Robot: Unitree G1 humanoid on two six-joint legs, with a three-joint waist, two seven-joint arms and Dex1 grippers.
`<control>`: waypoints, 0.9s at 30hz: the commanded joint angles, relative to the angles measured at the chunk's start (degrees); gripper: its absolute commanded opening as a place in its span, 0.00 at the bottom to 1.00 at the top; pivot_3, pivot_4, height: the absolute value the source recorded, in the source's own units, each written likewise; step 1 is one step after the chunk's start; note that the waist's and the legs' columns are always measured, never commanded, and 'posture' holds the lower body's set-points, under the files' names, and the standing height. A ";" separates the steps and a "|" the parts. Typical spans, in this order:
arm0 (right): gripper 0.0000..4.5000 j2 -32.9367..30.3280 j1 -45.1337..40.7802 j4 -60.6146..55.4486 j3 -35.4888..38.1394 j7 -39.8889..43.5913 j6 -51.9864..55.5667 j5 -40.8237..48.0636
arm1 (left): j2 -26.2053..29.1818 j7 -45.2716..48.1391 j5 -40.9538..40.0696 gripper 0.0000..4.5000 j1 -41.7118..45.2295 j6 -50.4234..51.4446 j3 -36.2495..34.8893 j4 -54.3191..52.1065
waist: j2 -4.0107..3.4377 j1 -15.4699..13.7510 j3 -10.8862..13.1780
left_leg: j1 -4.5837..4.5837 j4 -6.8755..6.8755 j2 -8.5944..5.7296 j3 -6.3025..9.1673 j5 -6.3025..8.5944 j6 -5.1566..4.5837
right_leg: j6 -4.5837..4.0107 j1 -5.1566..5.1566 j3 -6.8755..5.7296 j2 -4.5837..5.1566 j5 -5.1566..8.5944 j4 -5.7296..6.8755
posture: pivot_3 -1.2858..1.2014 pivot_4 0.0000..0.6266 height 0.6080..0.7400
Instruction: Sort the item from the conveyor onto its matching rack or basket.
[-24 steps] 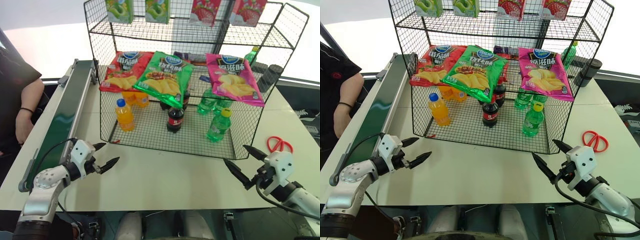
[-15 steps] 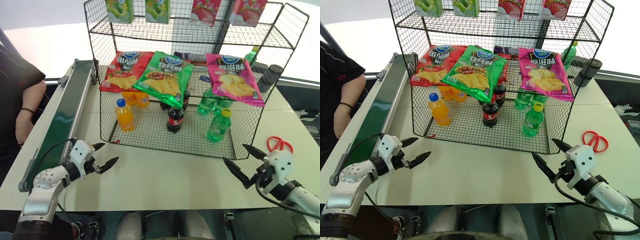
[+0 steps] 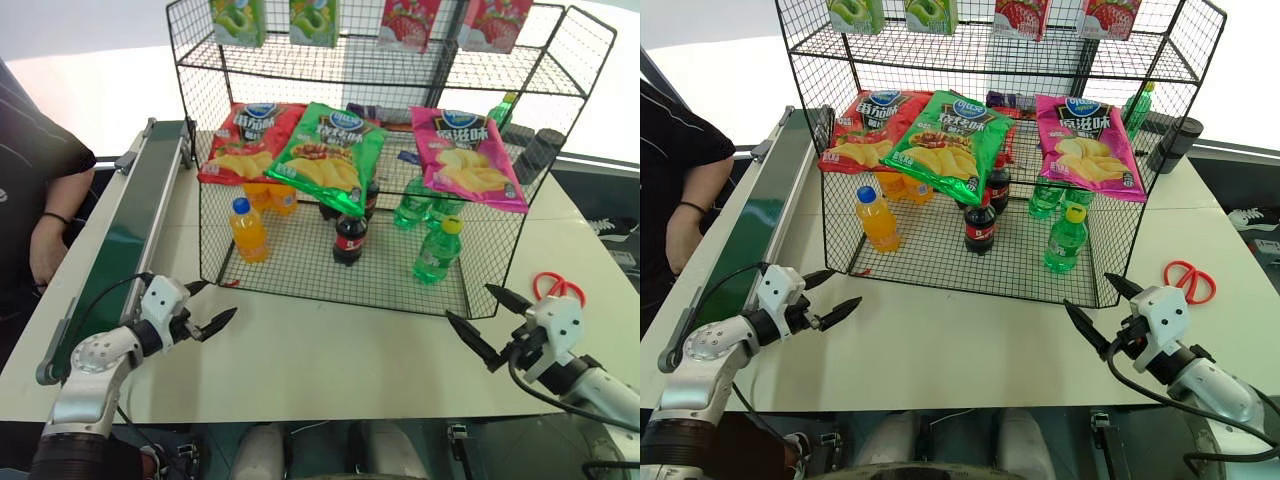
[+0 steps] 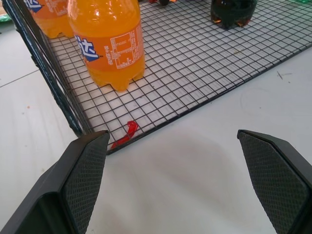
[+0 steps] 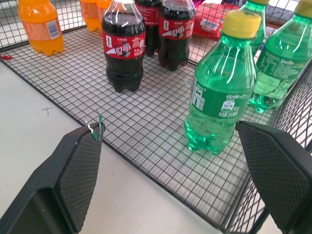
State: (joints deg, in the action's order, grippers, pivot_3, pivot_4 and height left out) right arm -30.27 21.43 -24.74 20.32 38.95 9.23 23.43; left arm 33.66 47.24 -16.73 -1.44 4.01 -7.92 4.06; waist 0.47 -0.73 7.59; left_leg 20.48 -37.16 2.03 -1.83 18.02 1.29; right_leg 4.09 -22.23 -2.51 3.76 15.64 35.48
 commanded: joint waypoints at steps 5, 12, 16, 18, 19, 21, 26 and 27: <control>0.99 -0.50 -0.89 -0.85 -0.04 0.38 -0.73 0.11 | 0.37 -0.20 -0.04 1.00 0.35 -0.56 -0.67 -1.73 | 0.00 0.00 0.00 | 0.00 0.00 0.00 -0.01 0.00 0.00 | 0.00 0.00 0.00 0.02 0.00 0.00 | 0.52 0.24 1.00; 0.99 0.13 -3.11 -0.25 -1.69 -0.42 -0.74 -0.54 | 0.27 -0.61 0.20 1.00 0.74 -0.92 -0.89 -1.11 | 0.00 0.02 0.00 | -0.01 0.00 0.00 -0.01 0.00 0.00 | 0.05 -0.01 0.01 0.00 -0.03 0.01 | 0.52 0.24 1.00; 0.99 0.11 -3.44 0.04 -2.25 -0.45 -0.68 -0.68 | -0.02 -1.00 0.28 1.00 0.48 -0.93 -0.78 -1.54 | 0.00 -0.02 0.00 | 0.00 0.00 -0.01 -0.02 0.00 0.00 | 0.07 0.00 0.01 0.01 -0.04 0.00 | 0.52 0.24 1.00; 0.99 -0.03 -3.54 0.07 -2.44 -0.31 -0.50 -0.66 | -0.03 -1.06 0.31 1.00 0.26 -0.93 -0.64 -1.86 | 0.00 0.00 0.00 | 0.00 0.00 -0.01 -0.02 0.00 0.00 | 0.07 0.00 0.01 0.02 -0.04 0.00 | 0.52 0.24 1.00; 0.99 -0.09 -3.59 0.12 -2.53 -0.23 -0.49 -0.69 | 0.02 -1.04 0.42 1.00 0.21 -1.04 -0.53 -1.85 | 0.00 0.01 0.00 | 0.00 0.00 0.00 -0.02 0.00 0.00 | 0.07 -0.01 0.01 0.02 -0.04 0.00 | 0.52 0.24 1.00; 0.99 -0.08 -3.73 0.26 -2.72 -0.25 -0.53 -0.82 | 0.10 -1.06 0.59 1.00 0.15 -1.28 -0.46 -1.80 | 0.00 0.01 0.00 | -0.01 0.00 0.00 -0.02 0.00 0.00 | 0.07 -0.01 0.01 0.02 -0.04 0.01 | 0.52 0.24 1.00; 0.99 -0.17 -5.24 0.53 -3.36 -0.98 -0.18 -0.93 | -0.27 -1.39 0.72 1.00 0.22 -1.81 -0.42 -1.49 | 0.00 0.01 0.00 | -0.01 0.00 0.00 -0.03 0.00 0.00 | 0.07 0.00 0.02 0.02 -0.04 0.00 | 0.52 0.24 1.00; 0.99 -0.20 -5.44 0.52 -3.44 -1.07 -0.10 -0.94 | -0.36 -1.45 0.77 1.00 0.23 -1.94 -0.35 -1.39 | 0.00 0.01 0.00 | -0.01 0.00 0.00 -0.03 0.00 0.00 | 0.07 -0.01 0.02 0.02 -0.04 0.00 | 0.52 0.24 1.00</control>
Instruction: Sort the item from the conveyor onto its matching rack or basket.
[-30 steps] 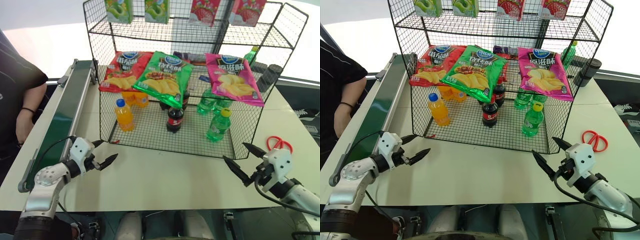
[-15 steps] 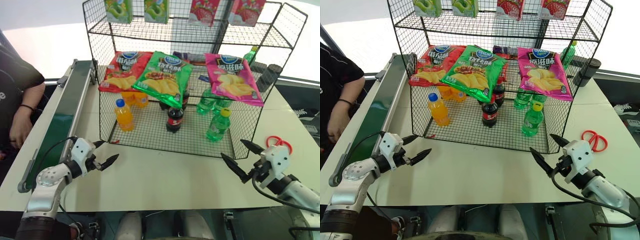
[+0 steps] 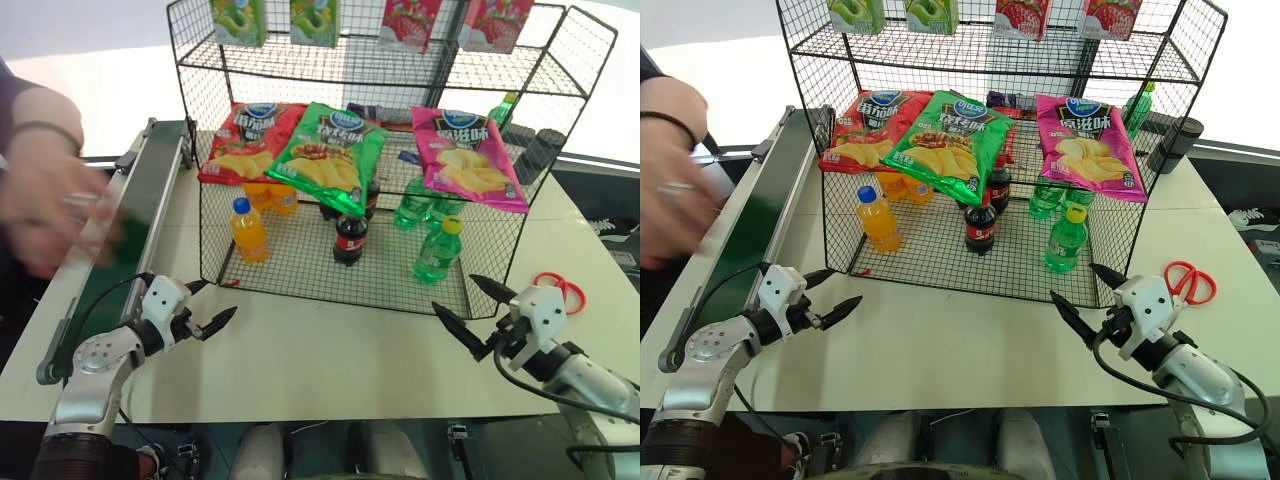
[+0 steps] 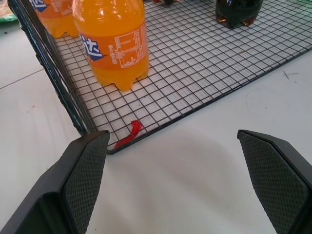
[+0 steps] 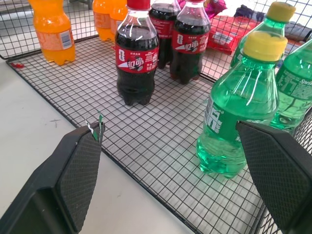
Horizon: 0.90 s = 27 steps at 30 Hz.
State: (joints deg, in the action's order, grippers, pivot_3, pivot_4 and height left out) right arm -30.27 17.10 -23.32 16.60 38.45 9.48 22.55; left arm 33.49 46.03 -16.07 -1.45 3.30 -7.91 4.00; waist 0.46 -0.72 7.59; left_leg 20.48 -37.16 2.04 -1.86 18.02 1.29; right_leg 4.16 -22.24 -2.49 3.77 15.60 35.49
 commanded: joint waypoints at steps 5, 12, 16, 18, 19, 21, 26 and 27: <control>0.99 -0.33 -1.24 -0.79 0.38 -0.46 -0.36 0.02 | -0.57 -0.26 0.30 1.00 0.68 -1.29 -0.25 -1.08 | 0.00 -0.03 0.00 | 0.01 0.00 0.00 0.00 0.00 0.00 | 0.03 0.00 0.00 0.00 -0.02 0.00 | 0.52 0.24 1.00; 0.99 0.03 -0.82 -1.02 0.28 -0.80 -0.58 -0.20 | -0.77 -0.01 0.48 1.00 1.96 -1.23 0.08 -0.37 | 0.01 -0.04 0.00 | 0.00 0.00 0.00 0.00 0.00 0.00 | 0.04 0.01 0.00 0.00 -0.02 0.00 | 0.52 0.24 1.00; 0.99 0.22 -1.31 -0.90 0.14 -1.30 -0.63 -0.51 | -0.96 0.25 0.85 1.00 3.43 -1.59 0.46 1.03 | 0.00 -0.01 0.00 | 0.00 0.00 0.00 -0.01 0.00 0.00 | 0.04 0.00 0.00 -0.01 -0.02 0.00 | 0.52 0.24 1.00; 0.99 0.27 -1.33 -1.16 0.10 -1.53 -0.57 -0.56 | -1.14 0.33 0.97 1.00 4.05 -1.68 0.69 1.41 | 0.01 0.00 0.00 | 0.00 0.00 0.00 -0.01 0.00 0.00 | 0.04 -0.01 0.00 -0.04 -0.03 0.01 | 0.52 0.24 1.00; 0.99 0.30 -1.32 -1.25 0.13 -1.59 -0.57 -0.58 | -1.25 0.40 1.02 1.00 4.30 -1.77 0.81 1.59 | 0.01 0.00 0.00 | 0.00 0.00 0.00 -0.01 0.00 0.00 | 0.04 -0.01 0.00 -0.04 -0.03 0.01 | 0.52 0.24 1.00; 0.99 0.38 -1.36 -1.21 0.15 -1.73 -0.64 -0.67 | -1.39 0.43 1.08 1.00 4.70 -1.98 1.01 1.96 | 0.01 -0.03 0.00 | 0.00 0.00 0.00 -0.01 0.00 0.00 | 0.05 -0.01 0.00 -0.05 -0.03 0.02 | 0.52 0.24 1.00; 0.99 0.45 -1.34 -1.11 0.09 -1.93 -0.84 -0.74 | -1.45 0.28 0.92 1.00 4.52 -2.06 1.15 1.70 | 0.01 0.00 0.00 | 0.00 0.00 -0.01 -0.01 0.00 0.00 | 0.06 0.00 0.00 -0.04 -0.04 0.01 | 0.52 0.24 1.00; 0.99 0.46 -1.27 -1.16 0.12 -1.93 -0.85 -0.71 | -1.44 0.28 0.88 1.00 4.39 -2.02 1.16 1.56 | 0.01 0.00 0.00 | 0.00 -0.01 -0.01 -0.01 0.00 0.00 | 0.06 0.00 0.00 -0.04 -0.04 0.01 | 0.52 0.24 1.00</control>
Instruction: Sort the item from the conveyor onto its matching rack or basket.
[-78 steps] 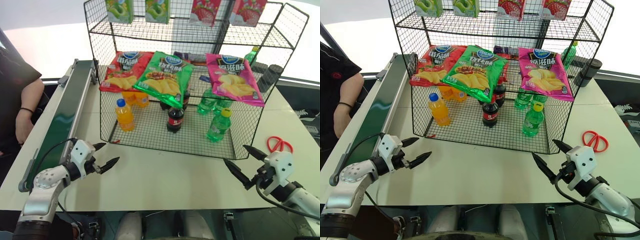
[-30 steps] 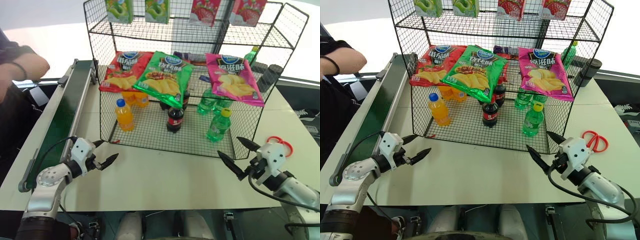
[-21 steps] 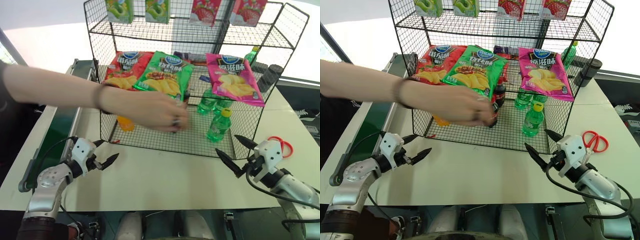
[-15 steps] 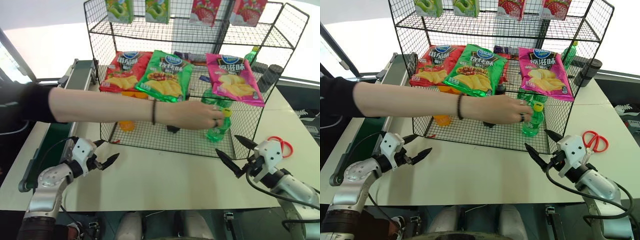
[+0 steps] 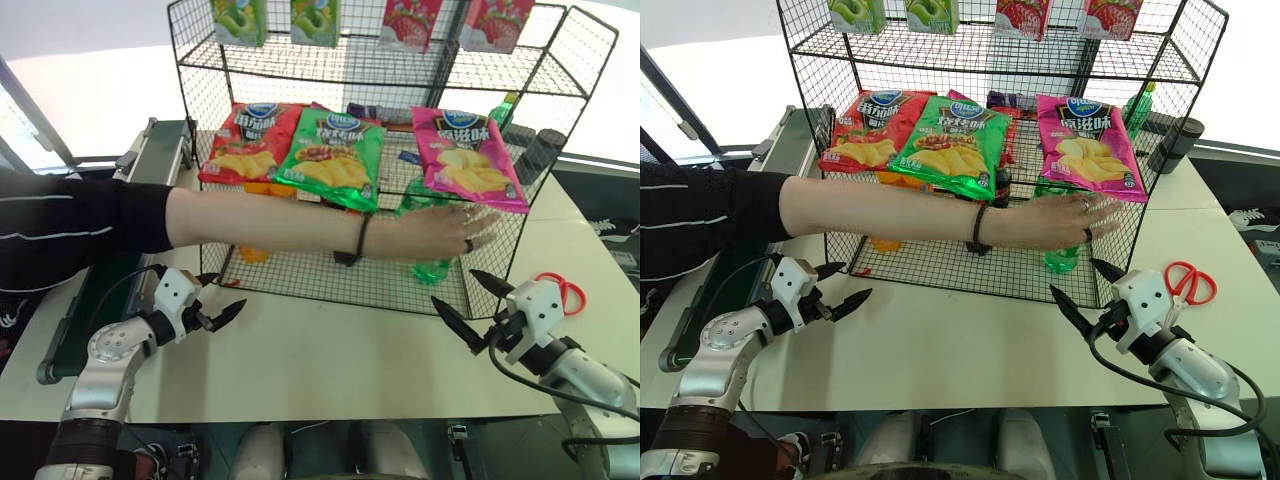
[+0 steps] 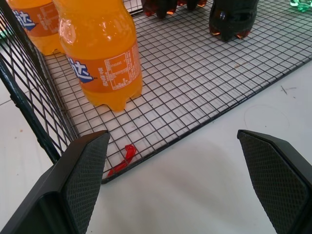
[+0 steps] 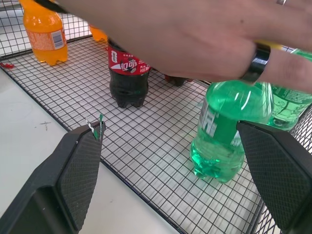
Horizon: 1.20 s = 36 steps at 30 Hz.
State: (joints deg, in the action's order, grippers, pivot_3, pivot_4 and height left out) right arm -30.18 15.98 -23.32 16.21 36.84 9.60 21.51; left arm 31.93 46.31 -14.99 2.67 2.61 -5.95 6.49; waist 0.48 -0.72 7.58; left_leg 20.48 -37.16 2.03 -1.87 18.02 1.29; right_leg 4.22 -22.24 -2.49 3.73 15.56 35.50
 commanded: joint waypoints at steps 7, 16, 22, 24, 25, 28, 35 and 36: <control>0.99 0.43 1.44 -2.26 0.64 -0.28 -0.75 0.56 | 0.50 0.33 -0.49 1.00 -0.83 -1.02 -0.78 -1.85 | 0.00 0.00 0.00 | 0.00 0.00 0.00 0.00 0.00 0.00 | 0.00 0.00 0.00 0.01 0.00 -0.01 | 0.52 0.24 1.00; 0.99 0.34 1.35 -1.72 0.60 -0.25 -1.12 0.35 | 0.64 0.69 -0.43 1.00 -0.62 -0.90 -0.75 -1.79 | 0.00 -0.01 0.00 | 0.00 0.00 0.00 0.00 0.00 0.00 | 0.00 0.00 0.00 0.01 0.00 -0.01 | 0.52 0.24 1.00; 0.99 0.50 0.68 -1.02 0.07 -0.22 -1.52 -0.01 | 0.36 0.57 -0.34 1.00 -0.30 -1.13 -0.80 -1.53 | 0.00 0.00 0.00 | 0.00 0.00 0.00 0.00 0.00 0.00 | 0.00 0.00 0.00 0.01 0.00 -0.01 | 0.52 0.24 1.00; 0.99 0.43 0.35 -0.73 0.06 -0.13 -1.60 -0.05 | 0.27 0.52 -0.35 1.00 -0.35 -1.20 -0.80 -1.58 | 0.00 0.00 0.00 | 0.00 0.00 0.00 0.00 0.00 0.00 | 0.00 0.00 0.00 0.01 0.00 -0.01 | 0.52 0.24 1.00; 0.99 0.39 0.22 -0.62 0.08 -0.09 -1.62 -0.07 | 0.24 0.50 -0.36 1.00 -0.39 -1.23 -0.80 -1.62 | 0.00 0.00 0.00 | 0.00 0.00 0.00 0.00 0.00 0.00 | 0.00 0.00 0.00 0.01 0.00 -0.01 | 0.52 0.24 1.00; 0.99 0.35 -0.04 -0.49 0.11 0.06 -1.61 -0.12 | 0.18 0.47 -0.39 1.00 -0.50 -1.31 -0.83 -1.71 | 0.00 -0.02 0.00 | 0.00 0.00 0.00 0.00 0.00 0.00 | 0.00 0.00 0.00 0.00 0.00 -0.01 | 0.52 0.24 1.00; 0.99 0.47 -0.50 -0.35 -0.36 0.15 -1.54 -0.34 | 0.12 0.27 -0.44 1.00 -0.71 -1.34 -0.91 -1.93 | 0.00 0.00 0.00 | 0.00 0.00 0.00 0.00 0.00 0.00 | 0.00 0.00 0.00 0.00 0.00 -0.01 | 0.52 0.24 1.00; 0.99 0.49 -0.53 -0.34 -0.42 0.16 -1.54 -0.37 | 0.11 0.22 -0.47 1.00 -0.78 -1.33 -0.93 -2.00 | 0.00 0.00 0.00 | 0.00 0.00 0.00 0.00 0.00 0.00 | 0.00 0.00 0.00 0.00 0.00 0.00 | 0.52 0.24 1.00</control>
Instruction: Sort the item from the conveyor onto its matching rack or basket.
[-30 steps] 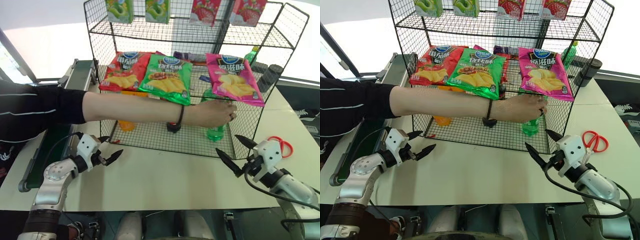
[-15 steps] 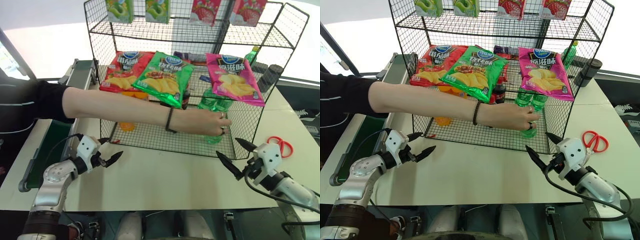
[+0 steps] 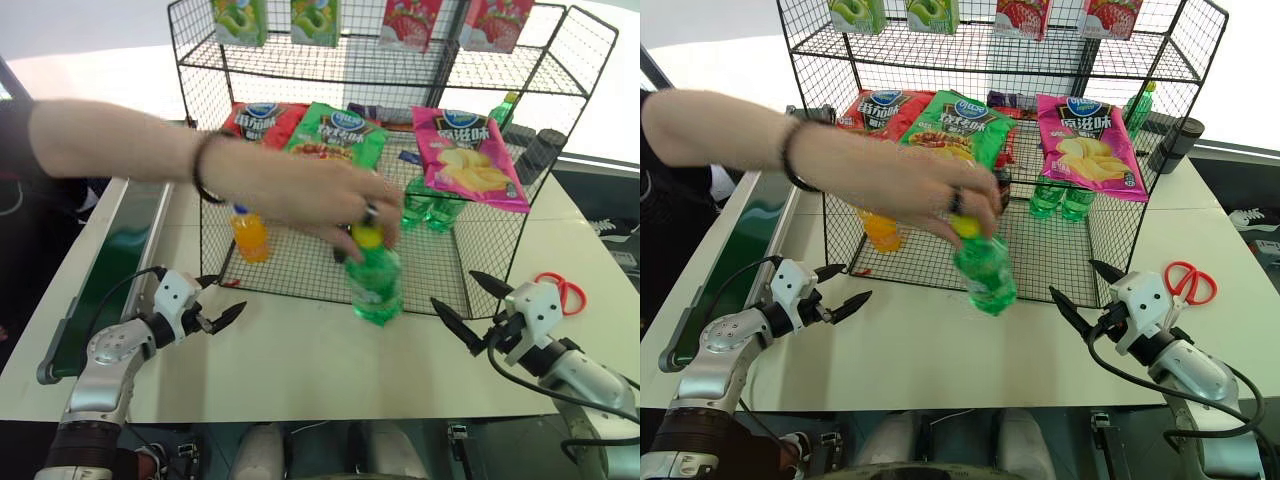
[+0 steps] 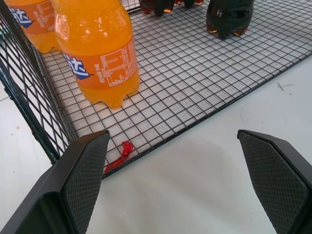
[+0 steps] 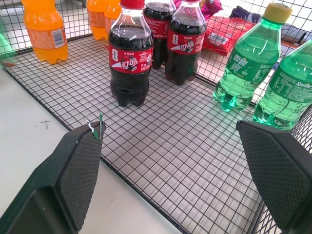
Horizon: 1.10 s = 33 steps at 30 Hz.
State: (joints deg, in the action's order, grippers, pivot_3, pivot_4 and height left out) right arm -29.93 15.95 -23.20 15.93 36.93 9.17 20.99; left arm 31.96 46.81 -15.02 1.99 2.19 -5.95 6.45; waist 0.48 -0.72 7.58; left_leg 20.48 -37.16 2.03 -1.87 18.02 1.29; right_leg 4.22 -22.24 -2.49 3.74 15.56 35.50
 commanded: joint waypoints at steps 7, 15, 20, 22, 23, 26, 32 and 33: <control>0.99 0.11 -0.69 -0.28 -0.36 0.20 -1.14 0.13 | 0.21 -0.52 -0.61 1.00 -0.52 -0.67 -0.98 -2.50 | 0.00 -0.01 0.00 | 0.00 0.00 0.00 0.00 0.00 0.00 | 0.00 0.00 0.00 0.00 0.00 0.00 | 0.52 0.24 1.00; 0.99 0.07 -0.42 -0.48 -0.40 0.13 -1.04 0.30 | 0.53 -0.68 -0.85 1.00 -1.15 -0.47 -1.33 -3.07 | 0.00 -0.02 0.00 | 0.00 0.00 0.00 0.00 0.00 0.00 | 0.00 0.00 0.00 0.00 0.00 0.00 | 0.52 0.24 1.00; 0.99 0.03 -0.79 -0.03 -0.52 0.25 -1.12 0.28 | 0.67 -1.51 -2.01 1.00 -1.59 0.44 -2.89 -4.17 | 0.00 0.00 0.00 | 0.01 0.00 0.00 0.00 0.00 0.00 | 0.00 0.00 0.00 0.01 0.00 -0.01 | 0.52 0.24 1.00; 0.99 -0.01 -1.14 0.14 -0.73 0.32 -1.25 0.15 | 0.44 -2.88 -3.94 1.00 -1.36 2.71 -4.84 -5.57 | 0.02 0.00 0.01 | 0.00 0.00 0.01 0.00 0.00 0.00 | 0.00 0.00 0.00 0.01 0.00 0.00 | 0.52 0.24 1.00; 0.99 -0.02 -1.36 0.16 -0.82 0.35 -1.29 0.14 | 0.42 -3.48 -4.72 1.00 -1.18 3.70 -5.73 -6.23 | 0.02 0.01 0.01 | 0.00 0.00 0.02 0.01 0.00 0.00 | 0.00 -0.01 0.00 0.02 0.00 0.00 | 0.52 0.24 1.00; 0.99 -0.18 -2.13 -0.11 -1.11 0.47 -1.10 0.42 | 0.70 -5.80 -7.92 1.00 -0.50 7.56 -9.35 -8.26 | 0.06 0.02 0.05 | 0.00 0.00 0.03 0.01 0.00 0.00 | -0.01 -0.02 0.01 0.03 0.00 0.02 | 0.52 0.24 1.00; 0.99 -0.73 -4.58 -1.51 -2.54 1.17 0.20 0.96 | 2.03 -9.41 -16.28 1.00 -0.50 14.66 -18.75 -10.51 | 0.37 0.46 0.15 | -0.06 -0.02 0.28 0.02 0.00 0.00 | -0.07 -0.06 0.01 -0.10 -0.03 0.14 | 0.52 0.24 1.00; 0.99 -0.74 -4.94 -1.69 -2.85 1.18 0.41 0.93 | 2.19 -9.63 -16.51 1.00 -0.72 14.97 -19.49 -10.68 | 0.33 0.48 0.14 | -0.09 -0.01 0.29 0.01 0.00 0.00 | -0.13 -0.06 0.01 -0.12 0.00 0.17 | 0.52 0.24 1.00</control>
State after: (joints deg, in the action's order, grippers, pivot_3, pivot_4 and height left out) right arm -30.23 12.01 -22.43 13.38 37.81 9.70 21.10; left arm 33.75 38.12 -29.90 1.55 16.66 -22.83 -2.55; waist 0.81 -0.24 7.73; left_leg 20.37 -37.16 2.32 -1.87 18.02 1.29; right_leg 4.05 -22.29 -2.48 3.61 15.59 35.69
